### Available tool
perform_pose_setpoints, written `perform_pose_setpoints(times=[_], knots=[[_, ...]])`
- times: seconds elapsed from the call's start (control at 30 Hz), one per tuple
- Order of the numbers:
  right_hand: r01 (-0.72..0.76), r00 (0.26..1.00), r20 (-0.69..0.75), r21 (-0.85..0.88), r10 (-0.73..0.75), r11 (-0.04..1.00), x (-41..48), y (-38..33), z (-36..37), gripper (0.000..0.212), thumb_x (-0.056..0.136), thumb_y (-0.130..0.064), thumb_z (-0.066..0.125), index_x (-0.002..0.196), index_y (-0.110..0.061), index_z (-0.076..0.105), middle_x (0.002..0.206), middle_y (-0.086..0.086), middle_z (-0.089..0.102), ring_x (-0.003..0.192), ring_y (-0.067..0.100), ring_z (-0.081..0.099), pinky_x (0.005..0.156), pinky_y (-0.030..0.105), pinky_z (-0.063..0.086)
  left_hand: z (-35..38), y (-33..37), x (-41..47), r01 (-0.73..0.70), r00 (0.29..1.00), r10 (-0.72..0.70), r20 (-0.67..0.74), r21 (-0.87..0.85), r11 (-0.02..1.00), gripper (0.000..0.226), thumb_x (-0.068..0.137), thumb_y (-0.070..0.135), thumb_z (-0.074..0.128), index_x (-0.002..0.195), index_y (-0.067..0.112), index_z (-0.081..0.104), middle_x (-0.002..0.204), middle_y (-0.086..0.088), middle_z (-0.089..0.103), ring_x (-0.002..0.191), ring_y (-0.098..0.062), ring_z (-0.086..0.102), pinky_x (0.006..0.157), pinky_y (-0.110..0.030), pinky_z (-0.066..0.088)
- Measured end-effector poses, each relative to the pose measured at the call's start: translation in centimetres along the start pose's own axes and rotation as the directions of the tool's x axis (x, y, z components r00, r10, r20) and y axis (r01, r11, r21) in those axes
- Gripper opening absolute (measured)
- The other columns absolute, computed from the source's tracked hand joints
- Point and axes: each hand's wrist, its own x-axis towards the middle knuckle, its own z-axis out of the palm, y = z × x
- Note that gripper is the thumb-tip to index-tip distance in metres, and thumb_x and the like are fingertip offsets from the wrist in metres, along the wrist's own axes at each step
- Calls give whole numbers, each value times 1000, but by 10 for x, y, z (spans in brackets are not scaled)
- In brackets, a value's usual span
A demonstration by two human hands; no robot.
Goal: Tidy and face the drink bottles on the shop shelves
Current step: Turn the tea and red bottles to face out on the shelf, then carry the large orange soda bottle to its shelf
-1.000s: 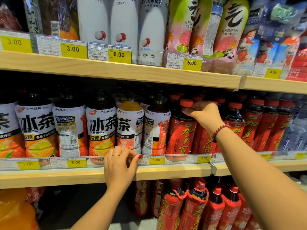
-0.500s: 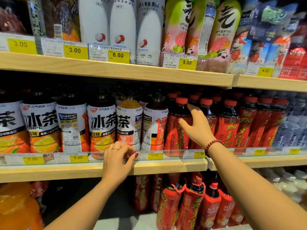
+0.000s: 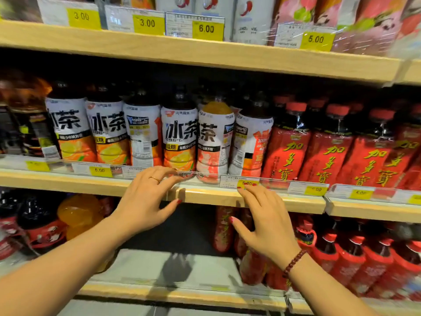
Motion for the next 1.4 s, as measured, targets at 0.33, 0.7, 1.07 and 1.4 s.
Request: perform_pose_setpoints(times=[0.33, 0.7, 1.07, 1.4], knots=[[144, 980, 107, 194, -166, 971, 10, -101, 89, 57, 78, -45, 67, 125, -12, 59, 132, 10, 57, 124, 30, 52, 104, 43, 39, -26, -59, -102, 225, 962, -249, 114, 189, 956, 54, 79, 45, 60, 123, 15, 59, 127, -9, 57, 115, -33, 54, 95, -47, 43], [241, 892, 280, 371, -355, 897, 48, -201, 209, 62, 78, -45, 65, 130, -13, 52, 132, 9, 54, 123, 28, 49, 101, 39, 41, 11, -156, -196, 446, 826, -522, 216, 318, 837, 61, 76, 48, 66, 123, 11, 57, 126, -12, 56, 117, -33, 51, 94, -43, 43], [-372, 787, 599, 649, -145, 664, 98, -257, 317, 67, 68, -43, 80, 121, -25, 46, 121, 0, 56, 115, 22, 54, 90, 39, 50, 90, -222, -192, 715, 699, -669, 253, -280, 641, 90, 76, 43, 74, 147, 23, 22, 146, 3, 32, 131, -6, 31, 104, -14, 24], [-506, 625, 724, 661, -292, 555, 121, -268, 372, 30, 70, -31, 80, 87, -46, 59, 95, -17, 63, 98, 11, 60, 84, 28, 48, 138, -235, -179, 666, 606, -722, 333, -709, 232, 59, 80, 31, 75, 132, 23, 49, 127, 4, 60, 114, -10, 57, 95, -34, 52]])
